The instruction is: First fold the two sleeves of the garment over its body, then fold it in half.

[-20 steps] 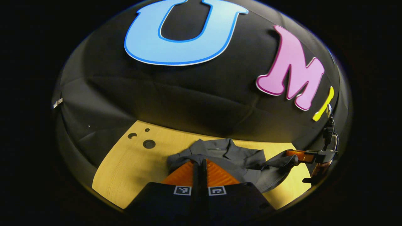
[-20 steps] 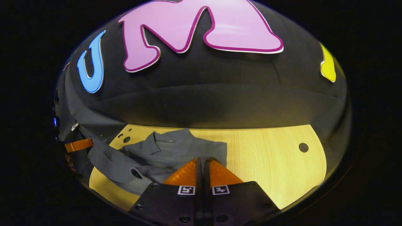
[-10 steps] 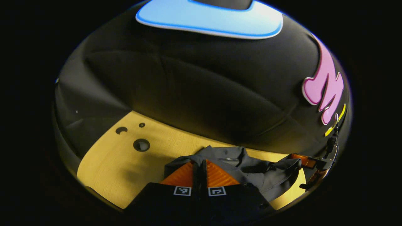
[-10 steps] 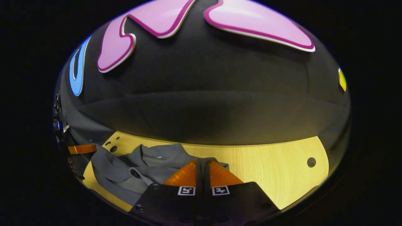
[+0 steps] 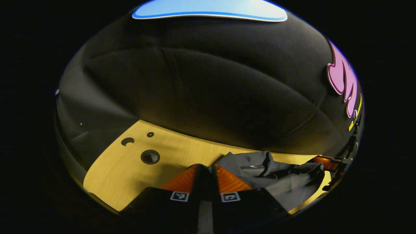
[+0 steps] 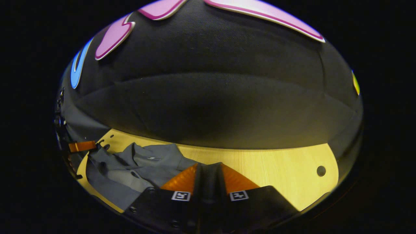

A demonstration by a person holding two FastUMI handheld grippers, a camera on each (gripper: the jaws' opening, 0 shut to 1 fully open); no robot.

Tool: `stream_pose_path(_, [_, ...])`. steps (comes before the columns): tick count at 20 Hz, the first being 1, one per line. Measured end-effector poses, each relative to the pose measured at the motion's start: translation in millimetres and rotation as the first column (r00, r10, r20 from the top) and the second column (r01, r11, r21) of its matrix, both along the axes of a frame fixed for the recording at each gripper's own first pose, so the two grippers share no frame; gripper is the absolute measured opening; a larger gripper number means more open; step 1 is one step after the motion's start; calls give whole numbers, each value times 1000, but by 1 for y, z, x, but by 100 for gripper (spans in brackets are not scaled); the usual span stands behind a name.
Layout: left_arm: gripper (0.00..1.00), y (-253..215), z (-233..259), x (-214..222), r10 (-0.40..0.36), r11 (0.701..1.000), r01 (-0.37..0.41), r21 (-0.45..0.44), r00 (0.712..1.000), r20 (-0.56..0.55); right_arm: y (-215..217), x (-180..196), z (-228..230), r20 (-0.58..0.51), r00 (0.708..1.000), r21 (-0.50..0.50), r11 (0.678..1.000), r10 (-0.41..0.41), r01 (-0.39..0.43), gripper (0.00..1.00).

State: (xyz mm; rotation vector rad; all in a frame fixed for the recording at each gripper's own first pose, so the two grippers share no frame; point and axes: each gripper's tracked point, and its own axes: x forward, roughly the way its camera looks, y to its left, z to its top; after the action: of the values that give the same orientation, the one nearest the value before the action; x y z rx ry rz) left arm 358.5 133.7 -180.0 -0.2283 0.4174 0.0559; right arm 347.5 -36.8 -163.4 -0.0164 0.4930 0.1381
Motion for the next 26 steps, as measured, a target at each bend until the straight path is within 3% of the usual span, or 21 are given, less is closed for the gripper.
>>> stream_pose_path(3, [66,-4,22,-16,4,999,-4,34,1000,12,0,-11,22,43,999,-24,1000,18,-17,85])
stream_pose_path(5, [95,1,42,-26,11,994,-15,109,999,34,-2,-22,38,54,999,-8,1000,6,-5,93])
stream_pose_path(8, [96,-7,81,-54,-15,984,-2,177,996,90,-12,-40,70,113,993,-38,999,-21,25,100])
stream_pose_path(15, [96,-28,172,-147,-33,986,-10,167,967,253,-24,-122,161,263,964,-120,991,-31,64,98])
stream_pose_path(21, [96,-46,228,-239,-37,997,8,76,924,380,-25,-211,214,308,945,-15,993,-105,116,98])
stream_pose_path(26, [96,-51,221,-313,-53,997,24,79,921,385,-17,-287,229,339,931,12,990,-135,139,98])
